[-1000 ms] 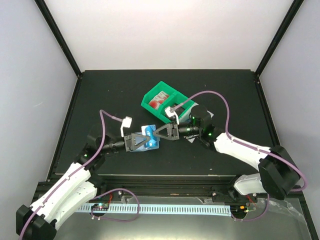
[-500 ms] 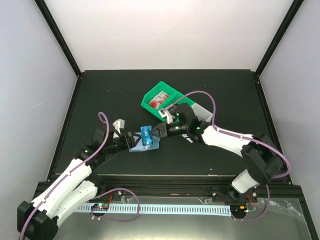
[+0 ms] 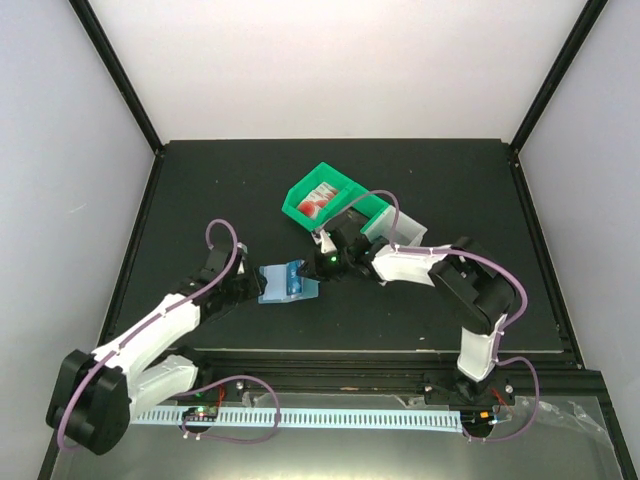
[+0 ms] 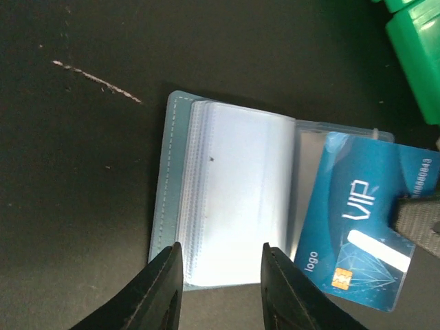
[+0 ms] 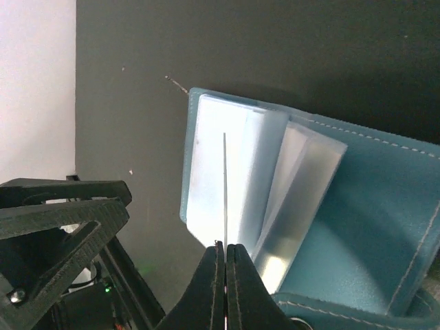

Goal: Put the credit cards into the card holder
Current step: Pick up the credit card from the storage box, then insert the credit card into the card holder.

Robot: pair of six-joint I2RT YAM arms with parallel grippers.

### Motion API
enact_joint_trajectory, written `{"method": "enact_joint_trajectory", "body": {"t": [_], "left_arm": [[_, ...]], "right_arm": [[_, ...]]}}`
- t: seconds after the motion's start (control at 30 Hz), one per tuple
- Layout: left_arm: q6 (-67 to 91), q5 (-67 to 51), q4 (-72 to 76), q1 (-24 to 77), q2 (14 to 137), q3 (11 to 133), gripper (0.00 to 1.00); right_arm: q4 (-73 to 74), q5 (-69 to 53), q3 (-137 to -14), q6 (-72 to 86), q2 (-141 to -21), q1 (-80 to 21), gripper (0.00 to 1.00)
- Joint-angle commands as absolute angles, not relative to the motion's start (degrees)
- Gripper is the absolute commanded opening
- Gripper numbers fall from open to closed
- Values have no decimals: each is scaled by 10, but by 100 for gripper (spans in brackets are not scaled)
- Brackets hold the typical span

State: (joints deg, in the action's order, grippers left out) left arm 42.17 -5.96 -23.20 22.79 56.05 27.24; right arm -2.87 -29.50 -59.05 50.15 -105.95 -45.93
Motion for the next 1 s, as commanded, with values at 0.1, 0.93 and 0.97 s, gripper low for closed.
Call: {"method": "enact_joint_trajectory", "body": {"t": [0.1, 0.93, 0.97], "left_arm": [[395, -82, -168, 219, 628, 272, 30], [369, -74, -136, 218, 712, 259, 45], [368, -75, -135, 218, 714, 259, 45]], "right_arm": [[-49, -268, -608, 528, -1092, -460, 1], [-42, -309, -632, 533, -1177, -463, 1], [-44, -312, -632, 534, -1180, -465, 1]]}}
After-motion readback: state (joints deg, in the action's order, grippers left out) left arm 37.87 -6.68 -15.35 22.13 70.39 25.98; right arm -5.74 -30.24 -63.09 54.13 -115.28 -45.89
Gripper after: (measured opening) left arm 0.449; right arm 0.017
